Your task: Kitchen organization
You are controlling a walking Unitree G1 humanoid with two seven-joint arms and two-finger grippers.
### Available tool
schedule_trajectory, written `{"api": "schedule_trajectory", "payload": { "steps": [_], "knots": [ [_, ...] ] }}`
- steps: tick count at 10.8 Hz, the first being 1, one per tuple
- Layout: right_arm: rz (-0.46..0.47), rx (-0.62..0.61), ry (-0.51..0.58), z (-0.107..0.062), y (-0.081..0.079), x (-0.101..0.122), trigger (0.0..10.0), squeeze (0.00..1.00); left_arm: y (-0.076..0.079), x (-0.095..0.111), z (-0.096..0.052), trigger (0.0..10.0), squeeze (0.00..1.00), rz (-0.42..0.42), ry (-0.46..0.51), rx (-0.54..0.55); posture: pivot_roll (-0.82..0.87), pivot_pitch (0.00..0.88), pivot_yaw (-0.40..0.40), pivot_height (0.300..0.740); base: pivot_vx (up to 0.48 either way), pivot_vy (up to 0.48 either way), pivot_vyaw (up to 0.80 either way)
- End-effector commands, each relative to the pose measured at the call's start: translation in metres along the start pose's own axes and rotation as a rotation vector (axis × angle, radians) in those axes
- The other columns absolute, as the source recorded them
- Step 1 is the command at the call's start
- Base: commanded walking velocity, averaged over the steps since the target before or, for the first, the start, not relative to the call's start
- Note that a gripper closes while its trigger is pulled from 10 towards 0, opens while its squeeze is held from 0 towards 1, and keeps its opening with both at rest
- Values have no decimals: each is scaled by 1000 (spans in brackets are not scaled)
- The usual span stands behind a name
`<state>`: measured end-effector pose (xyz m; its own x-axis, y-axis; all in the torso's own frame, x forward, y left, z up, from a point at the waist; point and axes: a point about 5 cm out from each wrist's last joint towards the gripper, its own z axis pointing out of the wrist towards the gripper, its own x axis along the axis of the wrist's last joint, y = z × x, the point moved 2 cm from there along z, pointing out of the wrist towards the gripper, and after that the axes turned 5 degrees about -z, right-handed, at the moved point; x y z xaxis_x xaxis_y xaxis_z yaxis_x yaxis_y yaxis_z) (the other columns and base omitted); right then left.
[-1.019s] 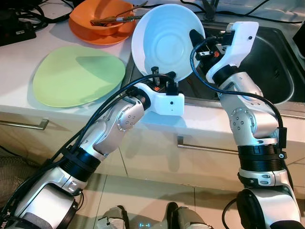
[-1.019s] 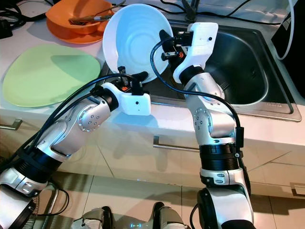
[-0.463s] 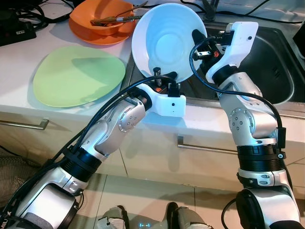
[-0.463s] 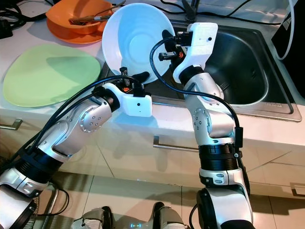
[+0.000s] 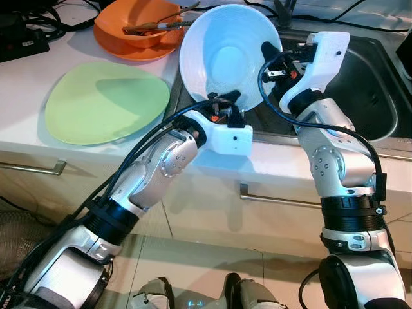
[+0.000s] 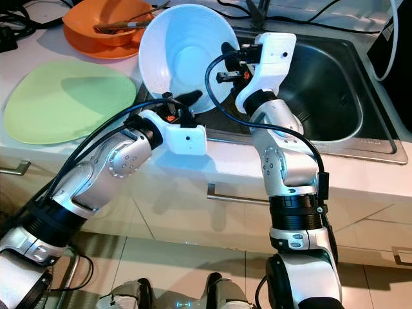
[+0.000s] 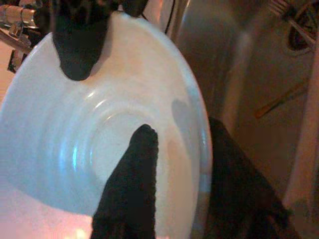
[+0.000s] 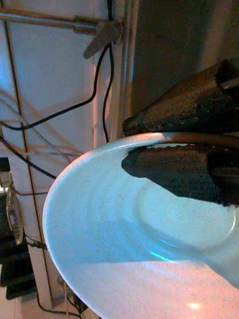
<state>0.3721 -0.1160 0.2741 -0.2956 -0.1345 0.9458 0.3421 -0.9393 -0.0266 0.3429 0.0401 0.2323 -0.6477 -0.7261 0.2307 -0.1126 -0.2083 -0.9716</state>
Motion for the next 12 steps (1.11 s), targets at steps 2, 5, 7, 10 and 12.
{"api": "schedule_trajectory", "payload": {
  "steps": [2, 5, 7, 10, 12],
  "knots": [
    [4, -70, 11, 0, 14, 1, 0, 0, -14, 3, -1, 10000, 1000, -19, 18, 61, 77, 171, -32, 740, 0, 0, 0],
    [25, -195, 26, 2, 33, 4, 0, 0, -11, 6, -1, 10000, 1000, -39, 31, 50, 76, 170, -30, 740, 0, 0, 0],
    [34, -267, 40, 4, 44, 8, 0, 0, -11, 6, -1, 10000, 1000, -44, 34, 49, 77, 171, -30, 740, 0, 0, 0],
    [15, -440, 33, 2, 76, 7, 0, 0, -9, 8, -2, 10000, 1000, -81, 43, 48, 78, 175, -30, 740, 0, 0, 0],
    [-16, -585, -24, -8, 102, -8, 10000, 0, -1, 8, -3, 10000, 0, -289, 63, 80, 76, 181, -29, 740, 0, 0, 0]
  ]
}}
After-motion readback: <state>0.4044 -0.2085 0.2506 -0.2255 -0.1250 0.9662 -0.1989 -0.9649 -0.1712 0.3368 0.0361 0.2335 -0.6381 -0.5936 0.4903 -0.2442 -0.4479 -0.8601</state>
